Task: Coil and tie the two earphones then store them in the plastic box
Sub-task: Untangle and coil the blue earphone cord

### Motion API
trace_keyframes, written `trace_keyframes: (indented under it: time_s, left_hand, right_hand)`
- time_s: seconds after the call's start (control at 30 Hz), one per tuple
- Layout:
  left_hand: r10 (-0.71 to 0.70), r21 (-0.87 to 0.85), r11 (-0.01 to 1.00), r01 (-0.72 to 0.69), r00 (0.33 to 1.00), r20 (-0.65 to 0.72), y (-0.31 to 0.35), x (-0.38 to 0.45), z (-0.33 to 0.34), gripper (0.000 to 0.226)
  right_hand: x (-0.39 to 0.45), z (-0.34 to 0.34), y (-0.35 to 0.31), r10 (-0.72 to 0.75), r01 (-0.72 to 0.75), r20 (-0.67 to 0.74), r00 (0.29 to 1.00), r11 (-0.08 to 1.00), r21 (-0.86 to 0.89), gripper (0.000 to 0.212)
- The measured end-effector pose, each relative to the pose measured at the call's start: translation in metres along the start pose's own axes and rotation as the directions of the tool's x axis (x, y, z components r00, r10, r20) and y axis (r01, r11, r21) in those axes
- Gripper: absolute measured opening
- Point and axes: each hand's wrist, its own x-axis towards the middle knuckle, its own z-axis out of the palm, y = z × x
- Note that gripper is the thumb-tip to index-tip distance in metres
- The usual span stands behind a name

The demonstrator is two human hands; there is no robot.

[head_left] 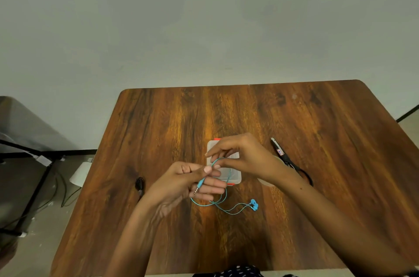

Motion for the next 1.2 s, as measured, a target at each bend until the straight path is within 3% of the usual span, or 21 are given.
trace_keyframes:
  time_s: [0.13, 0.23, 0.33, 0.43, 0.53, 0.63, 0.8, 0.9, 1.0, 1.13, 1.2]
  left_hand:
    - [0.068, -0.095, 0.993, -0.063, 0.997, 0.047, 0.001, -0.001, 0.000, 0.033]
    - [0.181, -0.259, 0.950, -0.175, 0.984, -0.004, 0.000, 0.002, 0.008, 0.032]
    - [0.253, -0.329, 0.904, -0.272, 0.962, -0.100, -0.004, 0.009, 0.014, 0.037]
    - [0.274, -0.379, 0.869, -0.319, 0.947, -0.169, -0.008, 0.015, 0.014, 0.054]
    - [0.298, -0.370, 0.859, -0.355, 0.932, -0.204, -0.013, 0.020, 0.008, 0.074]
    - [0.300, -0.303, 0.885, -0.354, 0.930, -0.212, -0.017, 0.024, 0.003, 0.080]
    - [0.265, -0.191, 0.930, -0.315, 0.932, -0.246, -0.029, 0.031, -0.005, 0.079]
    - [0.207, -0.104, 0.967, -0.230, 0.959, -0.195, -0.035, 0.034, -0.009, 0.078]
    - [0.139, -0.060, 0.988, -0.142, 0.989, -0.055, -0.035, 0.033, -0.016, 0.078]
    - [0.107, 0.035, 0.993, -0.114, 0.982, 0.154, -0.032, 0.028, -0.021, 0.056]
    - [0.083, 0.053, 0.994, -0.096, 0.975, 0.208, -0.032, 0.027, -0.022, 0.056]
  right_hand:
    - [-0.001, 0.003, 0.010, 0.092, -0.084, -0.080, 0.993, 0.992, 0.091, 0.014]
    - [-0.002, 0.020, 0.020, 0.217, -0.184, -0.144, 0.966, 0.959, 0.215, 0.019]
    - [-0.007, 0.041, 0.023, 0.342, -0.308, -0.107, 0.934, 0.918, 0.248, 0.017]
    - [-0.016, 0.056, 0.017, 0.376, -0.356, -0.018, 0.926, 0.890, 0.283, 0.023]
    - [-0.023, 0.063, 0.010, 0.382, -0.393, 0.095, 0.919, 0.902, 0.181, 0.024]
    - [-0.026, 0.063, 0.005, 0.376, -0.382, 0.135, 0.917, 0.924, 0.022, 0.011]
    - [-0.027, 0.054, -0.001, 0.271, -0.189, 0.140, 0.952, 0.884, -0.427, 0.019]
    - [-0.027, 0.050, -0.002, 0.248, -0.167, 0.110, 0.963, 0.862, -0.478, 0.022]
    - [-0.027, 0.041, 0.000, 0.268, -0.190, 0.112, 0.957, 0.870, -0.456, 0.016]
    - [-0.026, 0.028, 0.004, 0.316, -0.226, 0.174, 0.933, 0.888, -0.400, 0.011]
    - [-0.024, 0.021, 0.006, 0.289, -0.205, 0.209, 0.934, 0.915, -0.348, 0.011]
